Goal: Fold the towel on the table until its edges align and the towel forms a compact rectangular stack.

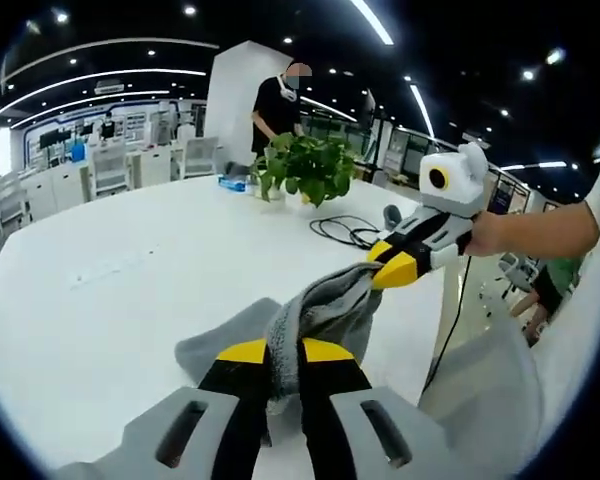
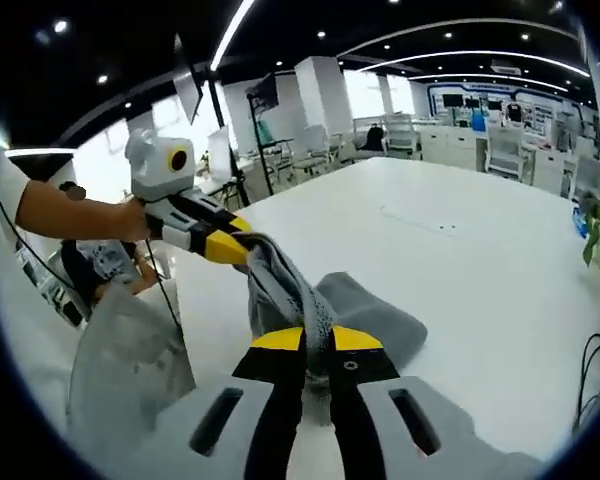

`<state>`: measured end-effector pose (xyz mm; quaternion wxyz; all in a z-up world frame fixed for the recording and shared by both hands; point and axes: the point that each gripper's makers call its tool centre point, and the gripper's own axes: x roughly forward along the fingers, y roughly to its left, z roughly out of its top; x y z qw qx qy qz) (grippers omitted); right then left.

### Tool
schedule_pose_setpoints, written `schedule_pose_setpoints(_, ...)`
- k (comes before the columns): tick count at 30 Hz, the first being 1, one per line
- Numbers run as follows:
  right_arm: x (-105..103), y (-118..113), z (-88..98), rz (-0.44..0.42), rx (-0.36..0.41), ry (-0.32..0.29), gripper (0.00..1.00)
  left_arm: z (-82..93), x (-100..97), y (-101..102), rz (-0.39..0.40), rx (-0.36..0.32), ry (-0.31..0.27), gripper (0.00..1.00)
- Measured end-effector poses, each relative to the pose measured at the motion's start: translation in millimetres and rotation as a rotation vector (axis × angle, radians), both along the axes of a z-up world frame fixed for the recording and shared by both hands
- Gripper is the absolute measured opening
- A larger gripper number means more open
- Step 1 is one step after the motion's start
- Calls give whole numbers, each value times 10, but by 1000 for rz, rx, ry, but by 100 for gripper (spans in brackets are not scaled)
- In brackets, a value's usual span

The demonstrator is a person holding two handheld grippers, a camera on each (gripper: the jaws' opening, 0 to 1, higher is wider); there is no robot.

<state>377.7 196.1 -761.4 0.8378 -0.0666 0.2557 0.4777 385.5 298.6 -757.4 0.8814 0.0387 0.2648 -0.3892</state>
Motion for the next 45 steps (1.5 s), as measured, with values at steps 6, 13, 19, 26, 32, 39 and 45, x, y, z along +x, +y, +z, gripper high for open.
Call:
schedule_pose_setpoints(6, 194, 11, -96, 13, -68, -82, 7, -136, 172, -2, 27, 22, 28, 11)
schedule_pose_setpoints(13, 384, 24, -237, 12, -110, -86, 7, -280, 304, 25, 36, 53, 46, 11)
schedule_pose_setpoints(19, 493, 45, -327, 28, -140, -88, 8, -387, 385, 56, 50, 60, 71, 11)
schedule_pose_setpoints(26, 621, 66, -470, 33, -167, -80, 8, -571, 458, 87, 57, 84, 106, 11)
schedule_pose_setpoints(32, 746, 93, -612, 24, -204, -85, 9, -746, 558, 124, 56, 108, 137, 11)
schedule_pose_setpoints(39, 856, 86, -693, -11, -218, -92, 11, -940, 649, 107, 52, 141, 169, 11)
schedule_pose_setpoints(45, 913, 30, -634, -42, -203, -120, 12, -1053, 692, 140, 63, 157, 202, 12)
